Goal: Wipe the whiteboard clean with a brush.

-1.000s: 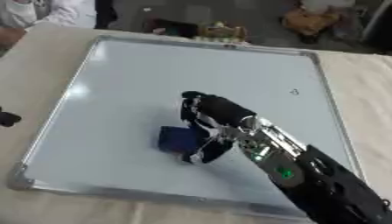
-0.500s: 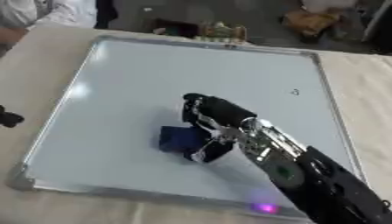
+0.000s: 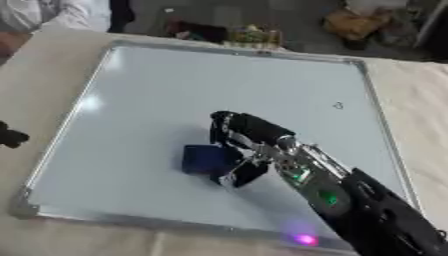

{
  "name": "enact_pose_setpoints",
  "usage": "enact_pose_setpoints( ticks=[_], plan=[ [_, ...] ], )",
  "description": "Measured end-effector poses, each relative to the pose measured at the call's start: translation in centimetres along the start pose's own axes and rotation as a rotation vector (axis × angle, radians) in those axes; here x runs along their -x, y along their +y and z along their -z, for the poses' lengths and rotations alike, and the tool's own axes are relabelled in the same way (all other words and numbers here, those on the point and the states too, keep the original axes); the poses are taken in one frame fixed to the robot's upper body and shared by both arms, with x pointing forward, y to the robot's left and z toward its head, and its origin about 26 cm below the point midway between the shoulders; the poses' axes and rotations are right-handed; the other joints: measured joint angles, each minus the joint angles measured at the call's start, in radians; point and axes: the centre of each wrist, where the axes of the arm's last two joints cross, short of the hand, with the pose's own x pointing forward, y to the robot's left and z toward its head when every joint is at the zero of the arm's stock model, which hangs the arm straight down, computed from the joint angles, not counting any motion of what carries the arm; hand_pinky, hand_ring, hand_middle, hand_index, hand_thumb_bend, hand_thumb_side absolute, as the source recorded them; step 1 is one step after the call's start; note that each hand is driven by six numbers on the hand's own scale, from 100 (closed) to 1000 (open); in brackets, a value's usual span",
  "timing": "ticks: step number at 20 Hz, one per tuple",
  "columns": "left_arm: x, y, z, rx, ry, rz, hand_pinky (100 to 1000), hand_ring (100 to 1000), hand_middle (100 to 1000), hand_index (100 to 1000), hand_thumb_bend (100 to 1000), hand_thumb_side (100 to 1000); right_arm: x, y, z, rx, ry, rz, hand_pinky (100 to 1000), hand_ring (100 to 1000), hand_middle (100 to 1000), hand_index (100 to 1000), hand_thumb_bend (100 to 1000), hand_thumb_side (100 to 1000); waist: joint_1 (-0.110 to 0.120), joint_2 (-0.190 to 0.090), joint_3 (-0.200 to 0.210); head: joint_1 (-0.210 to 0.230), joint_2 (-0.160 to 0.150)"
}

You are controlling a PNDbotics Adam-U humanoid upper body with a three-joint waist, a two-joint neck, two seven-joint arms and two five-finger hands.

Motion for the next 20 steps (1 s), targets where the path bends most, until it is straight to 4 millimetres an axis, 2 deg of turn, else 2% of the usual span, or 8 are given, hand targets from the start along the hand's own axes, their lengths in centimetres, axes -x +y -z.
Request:
enact_pose_setpoints(
  ticks=[12,20],
  plan=[
    [0.0,0.0,0.0,0.001,0.001,0.001,539,397,442,490,142,893,0.8,0.3,0.0,-0.025,0.013,0.024,826,1000,635,104,382,110,-0.002,0.002,0.002,0.002,-0.001],
    [0.0,0.0,0.1,0.002,0.0,0.001,541,397,442,489,135,895,1.1,0.5,0.0,-0.03,0.017,0.033,820,1000,586,100,358,120,-0.002,0.003,0.007,0.002,-0.008]
  ],
)
